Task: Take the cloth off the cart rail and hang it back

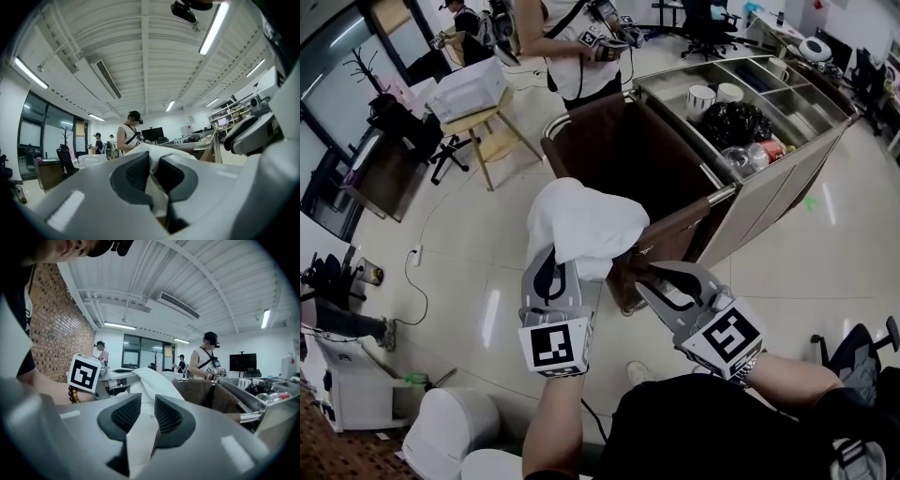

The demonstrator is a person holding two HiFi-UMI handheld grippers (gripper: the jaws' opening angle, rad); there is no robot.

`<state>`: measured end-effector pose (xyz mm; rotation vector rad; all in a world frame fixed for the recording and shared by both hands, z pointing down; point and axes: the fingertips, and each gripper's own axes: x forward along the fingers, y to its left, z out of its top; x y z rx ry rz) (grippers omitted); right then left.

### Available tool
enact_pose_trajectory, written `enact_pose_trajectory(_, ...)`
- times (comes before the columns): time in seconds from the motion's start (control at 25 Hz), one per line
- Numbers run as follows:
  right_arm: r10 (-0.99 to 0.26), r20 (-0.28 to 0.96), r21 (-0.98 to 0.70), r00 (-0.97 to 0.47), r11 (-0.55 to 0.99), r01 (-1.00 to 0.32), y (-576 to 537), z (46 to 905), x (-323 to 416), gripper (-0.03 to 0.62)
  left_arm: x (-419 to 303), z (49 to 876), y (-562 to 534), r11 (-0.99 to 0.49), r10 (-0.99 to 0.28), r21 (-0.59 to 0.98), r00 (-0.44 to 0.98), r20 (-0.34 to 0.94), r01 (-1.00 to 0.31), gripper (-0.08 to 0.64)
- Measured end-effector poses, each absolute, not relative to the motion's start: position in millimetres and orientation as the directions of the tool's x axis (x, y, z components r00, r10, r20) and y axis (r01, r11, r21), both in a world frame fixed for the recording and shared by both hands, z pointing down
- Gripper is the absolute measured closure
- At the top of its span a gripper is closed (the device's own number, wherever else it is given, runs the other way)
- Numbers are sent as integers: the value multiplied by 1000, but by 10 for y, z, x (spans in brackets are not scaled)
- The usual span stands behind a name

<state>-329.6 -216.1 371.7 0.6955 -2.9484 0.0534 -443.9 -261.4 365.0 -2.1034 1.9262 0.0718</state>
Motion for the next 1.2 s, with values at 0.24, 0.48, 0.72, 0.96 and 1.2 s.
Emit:
enact_pose_trajectory(0.24,-413,58,-12,-909,910,-414,-2013,3799,-2603,503,-3749,3416,-2287,-15,-953,-214,79,-294,-977,545)
enact_pose_trajectory(0.48,-370,8,-17,-929,929,-370,-1852,3845,-1905,503,-3025,3229,-1975,36,-937,-242,52,-345,-970,545)
enact_pose_trajectory(0.72,-316,-35,-11,-948,949,-316,-1692,3837,-1386,503,-2468,3005,-1643,98,-919,-270,16,-393,-958,545)
enact_pose_trajectory(0.96,-264,-60,-7,-963,965,-264,-1508,3844,-1023,503,-2065,2893,-1325,151,-906,-280,-20,-422,-948,545)
enact_pose_trajectory(1.2,-231,-64,-15,-971,973,-230,-1405,3949,-790,503,-1803,2961,-1125,182,-903,-278,-48,-427,-943,545)
